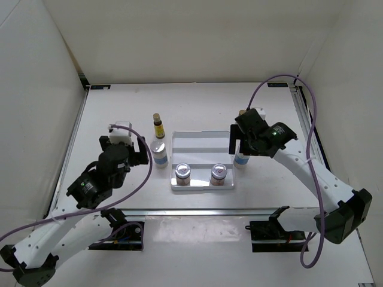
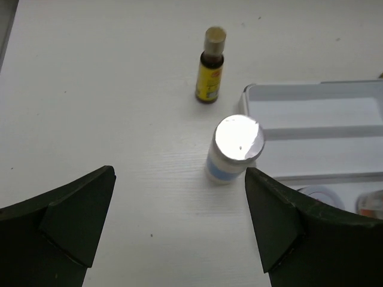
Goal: Organize the condiment bottles
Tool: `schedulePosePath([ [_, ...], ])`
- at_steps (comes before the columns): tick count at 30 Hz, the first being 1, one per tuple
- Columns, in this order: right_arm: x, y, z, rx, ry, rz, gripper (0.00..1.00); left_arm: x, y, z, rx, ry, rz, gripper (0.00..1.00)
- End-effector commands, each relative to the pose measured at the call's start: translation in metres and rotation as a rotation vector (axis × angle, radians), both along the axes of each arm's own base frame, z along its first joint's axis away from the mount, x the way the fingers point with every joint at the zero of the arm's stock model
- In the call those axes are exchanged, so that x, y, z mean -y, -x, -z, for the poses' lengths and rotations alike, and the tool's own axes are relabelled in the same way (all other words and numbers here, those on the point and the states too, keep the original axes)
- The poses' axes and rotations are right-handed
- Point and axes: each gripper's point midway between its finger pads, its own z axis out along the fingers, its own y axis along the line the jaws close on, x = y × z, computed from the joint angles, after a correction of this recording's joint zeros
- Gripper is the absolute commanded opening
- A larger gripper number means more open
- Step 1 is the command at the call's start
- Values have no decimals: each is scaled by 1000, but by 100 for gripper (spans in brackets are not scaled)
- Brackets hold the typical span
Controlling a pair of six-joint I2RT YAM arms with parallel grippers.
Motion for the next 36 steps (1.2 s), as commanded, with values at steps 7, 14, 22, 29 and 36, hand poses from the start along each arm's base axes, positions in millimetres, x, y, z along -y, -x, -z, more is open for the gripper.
schedulePosePath([
  [7, 42, -33, 29, -55, 124, 63, 100, -2, -19, 27, -54, -150, -49, 100],
  [14, 30, -44, 53, -98, 39, 42, 100, 16, -27, 42, -123, -184, 1, 100],
  [22, 26, -52, 72, -135, 38, 42, 86, 11, -25, 35, -103, -175, -16, 100],
  [29, 33, -51, 30, 17, 59, 91, 32, 9, -26, 35, -100, -179, -26, 100],
  [36, -8, -40, -13, 119, 37, 10, 6, 7, -25, 38, -104, -189, -34, 100],
])
